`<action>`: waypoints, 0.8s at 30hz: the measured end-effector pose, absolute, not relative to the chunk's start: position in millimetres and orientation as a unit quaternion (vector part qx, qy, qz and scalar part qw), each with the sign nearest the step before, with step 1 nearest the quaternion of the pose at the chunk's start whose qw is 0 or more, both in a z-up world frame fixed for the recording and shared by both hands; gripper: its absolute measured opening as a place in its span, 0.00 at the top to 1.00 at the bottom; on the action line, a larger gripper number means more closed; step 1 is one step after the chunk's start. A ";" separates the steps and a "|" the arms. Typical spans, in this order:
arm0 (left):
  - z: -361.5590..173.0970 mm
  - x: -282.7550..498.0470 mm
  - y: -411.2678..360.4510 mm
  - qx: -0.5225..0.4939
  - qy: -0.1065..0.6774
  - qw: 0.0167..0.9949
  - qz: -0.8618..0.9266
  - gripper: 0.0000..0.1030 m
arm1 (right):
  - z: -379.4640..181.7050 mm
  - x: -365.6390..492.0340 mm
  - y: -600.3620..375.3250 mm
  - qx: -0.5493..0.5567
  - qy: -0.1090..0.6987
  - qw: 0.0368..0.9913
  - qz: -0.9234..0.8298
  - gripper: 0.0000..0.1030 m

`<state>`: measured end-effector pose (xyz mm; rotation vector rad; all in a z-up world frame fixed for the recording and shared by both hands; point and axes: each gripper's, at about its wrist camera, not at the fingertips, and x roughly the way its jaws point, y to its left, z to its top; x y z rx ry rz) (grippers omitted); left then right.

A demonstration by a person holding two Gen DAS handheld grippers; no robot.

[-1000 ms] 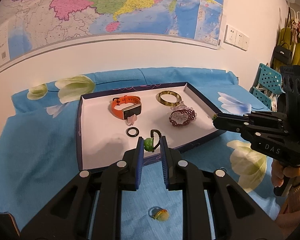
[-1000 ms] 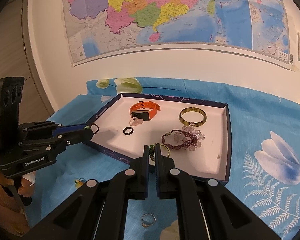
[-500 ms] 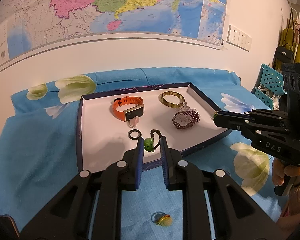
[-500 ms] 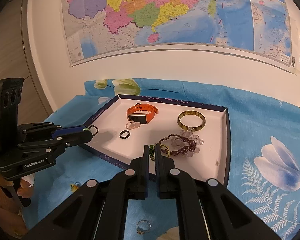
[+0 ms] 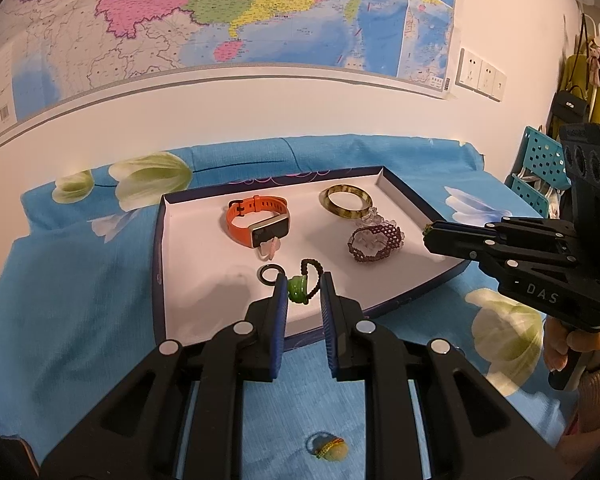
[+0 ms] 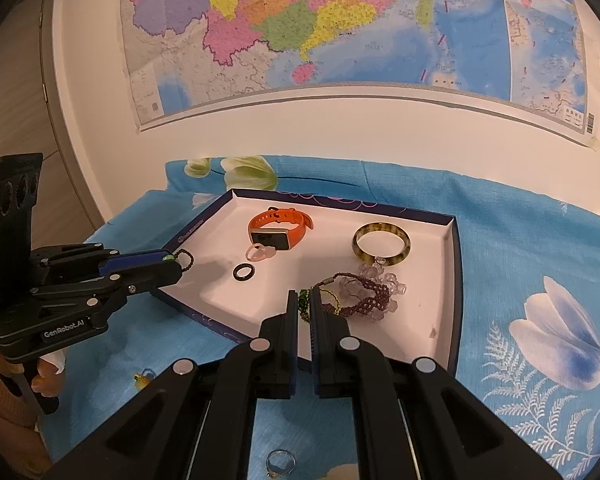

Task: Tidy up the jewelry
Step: 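Carry the green-bead ring with the left gripper while the right carries the gold ring toward the tray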

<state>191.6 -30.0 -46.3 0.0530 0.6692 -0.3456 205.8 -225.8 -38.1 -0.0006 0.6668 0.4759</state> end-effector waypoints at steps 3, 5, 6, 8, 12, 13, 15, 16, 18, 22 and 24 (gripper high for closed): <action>-46.6 193.8 -30.1 0.025 0.328 0.929 -0.168 0.84 | -38.7 207.7 -226.0 -0.001 0.325 0.917 0.231 0.96; -47.1 196.2 -29.9 0.024 0.329 0.929 -0.168 0.84 | -38.8 208.6 -225.7 -0.001 0.325 0.917 0.231 0.96; -47.1 196.8 -30.1 0.023 0.330 0.929 -0.168 0.84 | -38.8 208.9 -225.8 0.000 0.326 0.916 0.232 0.96; -47.5 197.2 -30.3 0.023 0.330 0.929 -0.167 0.84 | -38.2 208.9 -224.6 -0.001 0.326 0.917 0.232 0.96; -48.6 198.7 -30.1 0.023 0.332 0.928 -0.166 0.84 | -38.1 211.5 -223.2 -0.003 0.326 0.917 0.232 0.96; -48.6 198.3 -30.1 0.023 0.332 0.928 -0.167 0.84 | -38.5 211.9 -223.0 -0.004 0.326 0.917 0.231 0.96; -48.5 198.8 -30.1 0.024 0.331 0.928 -0.166 0.84 | -38.9 212.4 -222.9 -0.004 0.327 0.916 0.231 0.96; -48.6 199.5 -30.2 0.024 0.332 0.928 -0.166 0.84 | -39.0 212.9 -222.7 -0.005 0.327 0.916 0.231 0.96; -49.2 200.3 -30.2 0.025 0.332 0.928 -0.165 0.84 | -39.2 214.0 -222.3 -0.006 0.328 0.916 0.231 0.96; -49.8 201.2 -30.8 0.025 0.333 0.928 -0.165 0.84 | -40.5 215.8 -221.5 -0.007 0.330 0.916 0.230 0.96; -50.2 202.1 -31.4 0.025 0.334 0.928 -0.165 0.84 | -41.7 218.0 -221.2 -0.007 0.333 0.915 0.230 0.96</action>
